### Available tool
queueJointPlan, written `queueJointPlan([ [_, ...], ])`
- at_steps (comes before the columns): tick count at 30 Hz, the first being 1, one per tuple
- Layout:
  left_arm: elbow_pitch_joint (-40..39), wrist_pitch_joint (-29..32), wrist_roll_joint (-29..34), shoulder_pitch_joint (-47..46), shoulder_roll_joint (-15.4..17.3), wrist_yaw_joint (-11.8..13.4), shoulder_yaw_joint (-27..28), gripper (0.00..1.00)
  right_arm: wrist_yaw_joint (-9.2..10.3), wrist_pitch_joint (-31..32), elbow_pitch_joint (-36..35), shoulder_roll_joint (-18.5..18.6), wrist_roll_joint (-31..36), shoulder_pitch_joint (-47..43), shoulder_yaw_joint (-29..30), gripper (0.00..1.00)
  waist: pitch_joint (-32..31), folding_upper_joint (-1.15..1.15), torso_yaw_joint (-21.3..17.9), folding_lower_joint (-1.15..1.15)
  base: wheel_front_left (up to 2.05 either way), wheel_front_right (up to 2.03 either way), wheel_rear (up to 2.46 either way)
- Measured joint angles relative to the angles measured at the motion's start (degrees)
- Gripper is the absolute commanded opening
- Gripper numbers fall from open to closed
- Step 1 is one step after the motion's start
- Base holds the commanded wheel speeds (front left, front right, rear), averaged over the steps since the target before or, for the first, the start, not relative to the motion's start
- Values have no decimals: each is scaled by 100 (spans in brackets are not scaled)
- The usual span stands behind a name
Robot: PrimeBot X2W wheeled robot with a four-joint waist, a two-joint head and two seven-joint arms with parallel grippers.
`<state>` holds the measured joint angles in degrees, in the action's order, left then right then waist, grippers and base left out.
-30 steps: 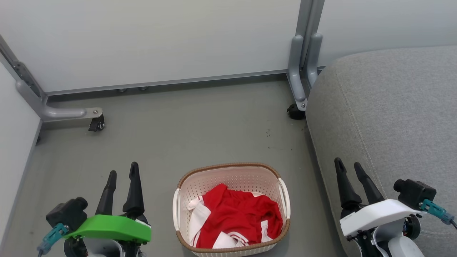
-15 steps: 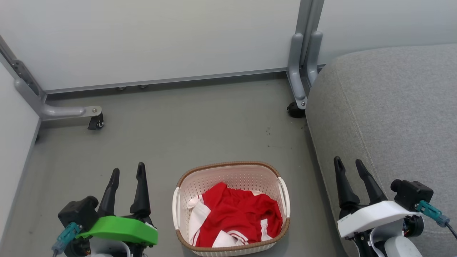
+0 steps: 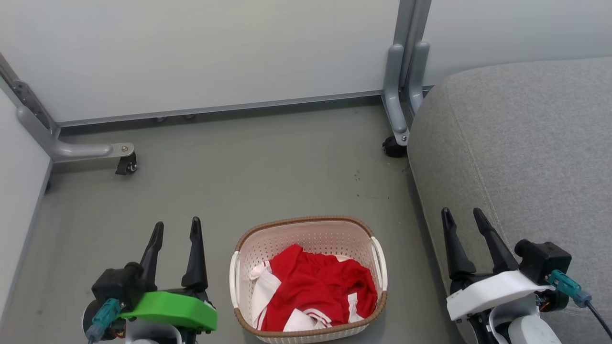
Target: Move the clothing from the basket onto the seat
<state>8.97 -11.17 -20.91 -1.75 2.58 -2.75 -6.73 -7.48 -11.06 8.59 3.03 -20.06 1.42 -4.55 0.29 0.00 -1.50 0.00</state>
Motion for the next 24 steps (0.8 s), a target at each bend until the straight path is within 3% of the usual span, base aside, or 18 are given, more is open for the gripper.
queueJointPlan([
  [11, -29, -123, 504, 17, 2, 25, -60, 100, 0, -129, -46, -4, 477, -21, -43, 100, -28, 0, -31, 0, 0, 0, 0],
  [24, 119, -261, 598, 24, 7, -33, -82, 100, 0, -272, -27, -14, 772, -91, -37, 100, -63, 0, -30, 0, 0, 0, 0],
])
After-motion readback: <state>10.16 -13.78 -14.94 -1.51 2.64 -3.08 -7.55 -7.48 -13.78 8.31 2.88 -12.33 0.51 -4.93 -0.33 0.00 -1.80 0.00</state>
